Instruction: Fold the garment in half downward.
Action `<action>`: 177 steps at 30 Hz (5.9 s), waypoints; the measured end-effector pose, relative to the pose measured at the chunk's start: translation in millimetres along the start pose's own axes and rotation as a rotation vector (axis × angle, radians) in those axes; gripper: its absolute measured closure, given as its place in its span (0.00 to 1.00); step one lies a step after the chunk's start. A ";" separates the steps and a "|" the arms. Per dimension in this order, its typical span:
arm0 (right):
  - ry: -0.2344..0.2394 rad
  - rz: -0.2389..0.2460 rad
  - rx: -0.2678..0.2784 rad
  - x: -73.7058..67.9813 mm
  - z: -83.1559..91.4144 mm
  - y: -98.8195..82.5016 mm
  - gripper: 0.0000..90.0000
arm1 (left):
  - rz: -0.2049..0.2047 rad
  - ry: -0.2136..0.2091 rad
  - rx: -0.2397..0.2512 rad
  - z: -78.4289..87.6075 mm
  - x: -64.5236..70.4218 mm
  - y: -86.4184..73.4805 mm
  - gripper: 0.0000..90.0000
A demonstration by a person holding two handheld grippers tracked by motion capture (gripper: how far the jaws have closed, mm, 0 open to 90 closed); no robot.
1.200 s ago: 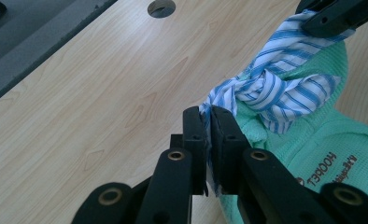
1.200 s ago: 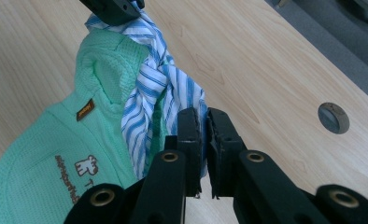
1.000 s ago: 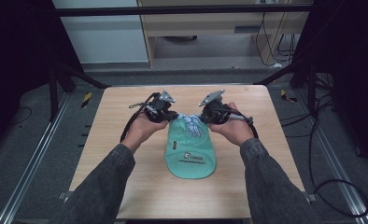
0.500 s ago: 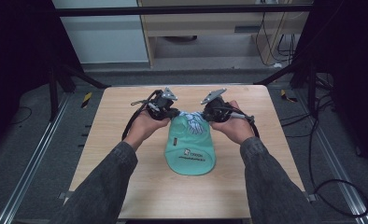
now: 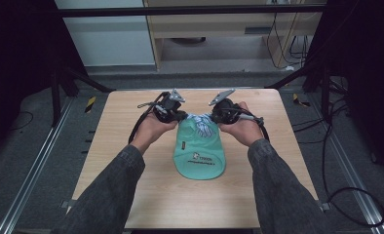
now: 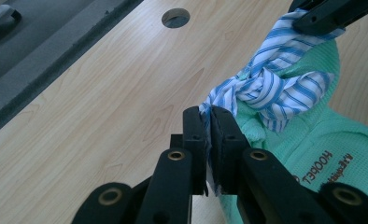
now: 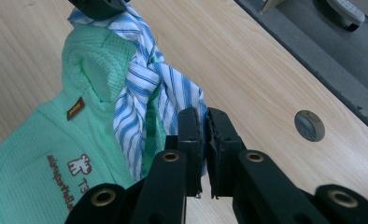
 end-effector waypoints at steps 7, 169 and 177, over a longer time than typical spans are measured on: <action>-0.007 0.005 -0.011 0.8 -3.5 -0.4 0.94 | 0.005 0.001 0.000 -4.3 -1.1 -0.6 0.95; 0.125 0.150 0.011 -104.8 14.8 -162.4 0.95 | -0.123 -0.152 0.061 -6.9 165.0 -108.6 0.95; 0.139 0.175 -0.018 -113.0 13.1 -173.9 0.95 | -0.125 -0.179 0.054 -6.4 173.5 -115.6 0.95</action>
Point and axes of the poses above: each handheld gripper's, and its own axes: z roughly backward along the jaws, y roughly out of its top, x roughly to its right, the point moved 10 cm from there along -z, roughly forward along the jaws, and after that the axes turned 11 degrees about -z, right-handed, at the moved point
